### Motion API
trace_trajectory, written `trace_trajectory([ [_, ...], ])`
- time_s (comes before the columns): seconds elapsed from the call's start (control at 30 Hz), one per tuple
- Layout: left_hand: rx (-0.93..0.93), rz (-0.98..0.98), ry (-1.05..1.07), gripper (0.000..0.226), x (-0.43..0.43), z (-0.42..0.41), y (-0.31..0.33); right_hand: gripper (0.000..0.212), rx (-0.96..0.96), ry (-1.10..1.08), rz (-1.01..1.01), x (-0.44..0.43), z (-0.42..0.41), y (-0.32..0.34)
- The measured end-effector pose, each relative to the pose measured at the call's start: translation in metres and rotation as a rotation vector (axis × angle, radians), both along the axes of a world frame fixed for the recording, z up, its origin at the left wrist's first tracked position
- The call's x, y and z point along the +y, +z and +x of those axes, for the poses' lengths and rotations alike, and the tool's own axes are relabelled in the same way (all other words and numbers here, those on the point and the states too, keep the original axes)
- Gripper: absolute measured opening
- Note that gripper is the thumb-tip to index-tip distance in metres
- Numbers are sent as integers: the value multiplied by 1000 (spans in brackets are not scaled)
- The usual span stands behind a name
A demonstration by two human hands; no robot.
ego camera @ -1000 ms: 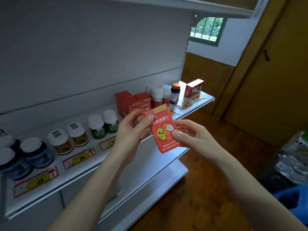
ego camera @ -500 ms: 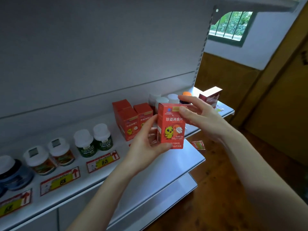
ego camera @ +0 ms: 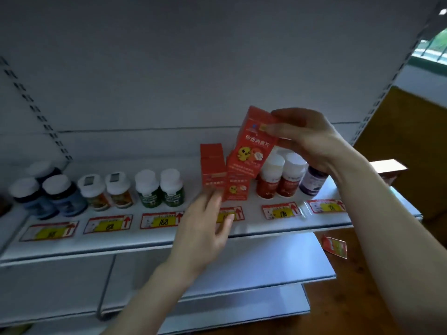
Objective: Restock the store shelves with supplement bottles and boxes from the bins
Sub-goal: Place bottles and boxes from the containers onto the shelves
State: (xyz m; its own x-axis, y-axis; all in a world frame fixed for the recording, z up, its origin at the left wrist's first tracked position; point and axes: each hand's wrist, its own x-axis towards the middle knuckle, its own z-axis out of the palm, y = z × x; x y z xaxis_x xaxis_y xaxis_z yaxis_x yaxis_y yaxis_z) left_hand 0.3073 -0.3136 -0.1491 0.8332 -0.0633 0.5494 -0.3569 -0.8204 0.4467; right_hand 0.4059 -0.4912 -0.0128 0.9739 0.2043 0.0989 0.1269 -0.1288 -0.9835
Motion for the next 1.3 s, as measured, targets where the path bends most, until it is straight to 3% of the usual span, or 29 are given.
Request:
trace_trajectory([
  [0.07,25,111,105,52,-6,-10,-14,25,-60,40,-36,2,13,1],
  [0.17,175,256,212,56,-18,-23,-34,44,-182,65,-110,6,33,2],
  [0.23,260,345,242,59,-25,-29,-47,44,-238,88,-130,7,45,0],
  [0.43,411,441,281,62,-48,-34,-69,55,-296,141,-267,10,78,-10],
  [0.57,501,453,297,65,-53,-31,-80,58,-245,233,-378,12,96,-18],
  [0.83,451,490,328,63,-53,-32,-87,40,-61,437,-613,26,121,-38],
  [1.3,364,482,336,59,-51,-32,-98,34,236,484,-693,38,131,-62],
])
